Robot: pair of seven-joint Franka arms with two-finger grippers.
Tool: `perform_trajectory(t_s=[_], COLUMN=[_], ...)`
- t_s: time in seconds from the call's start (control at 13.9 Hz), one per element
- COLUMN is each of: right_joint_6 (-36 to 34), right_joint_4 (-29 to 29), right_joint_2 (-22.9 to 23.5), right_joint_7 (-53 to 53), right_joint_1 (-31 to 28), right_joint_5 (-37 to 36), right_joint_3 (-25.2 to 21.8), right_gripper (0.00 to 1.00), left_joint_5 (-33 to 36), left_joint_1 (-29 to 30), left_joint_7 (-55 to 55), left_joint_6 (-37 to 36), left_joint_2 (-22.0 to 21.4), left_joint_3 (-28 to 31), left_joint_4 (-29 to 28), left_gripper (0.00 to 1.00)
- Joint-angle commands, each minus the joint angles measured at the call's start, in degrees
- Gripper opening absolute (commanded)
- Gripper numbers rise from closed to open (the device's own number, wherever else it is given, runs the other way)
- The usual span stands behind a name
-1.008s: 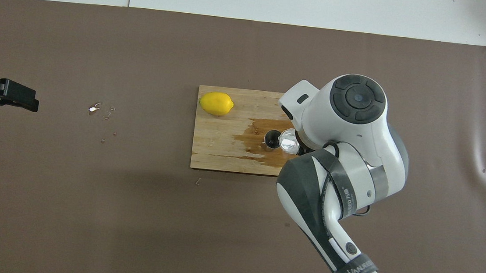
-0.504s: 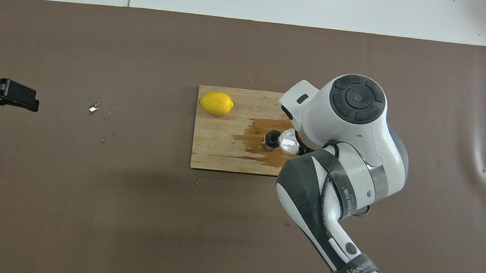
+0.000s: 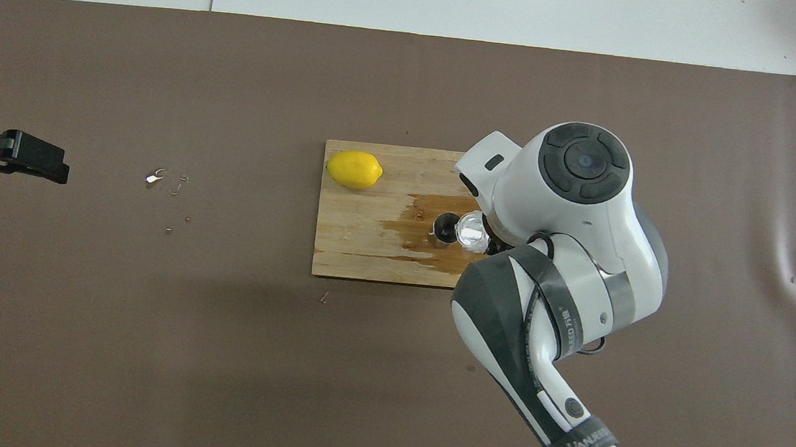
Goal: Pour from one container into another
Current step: 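Hold the white cup tilted over the metal cup with the right gripper, then tilt the white cup upright and carry it back off the board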
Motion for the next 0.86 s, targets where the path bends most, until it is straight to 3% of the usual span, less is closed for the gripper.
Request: perform_trajectory(t_s=[0.0, 0.43, 0.79], right_joint_6=[0.8, 3.0, 2.9], right_joint_4=[-1.4, -1.8, -2.3], right_joint_2=[-1.4, -1.5, -1.4], right_joint_7=[-3.9, -11.5, -24.8], right_joint_1=[-1.7, -4.6, -9.8], right_joint_5=[2.1, 9.3, 22.9], right_joint_3=[0.4, 0.4, 0.4], right_gripper=[0.47, 0.47, 0.46], left_joint_5=[1.0, 1.0, 1.0], left_joint_1=[-0.3, -0.3, -0.3], left_joint_7=[0.0, 0.0, 0.0], left_joint_6=[-0.6, -0.9, -0.8], left_joint_2=[-0.8, -0.9, -0.9], left_joint_3=[0.3, 0.3, 0.3], left_joint_4=[-0.3, -0.3, -0.3], left_gripper=[1.0, 1.0, 1.0])
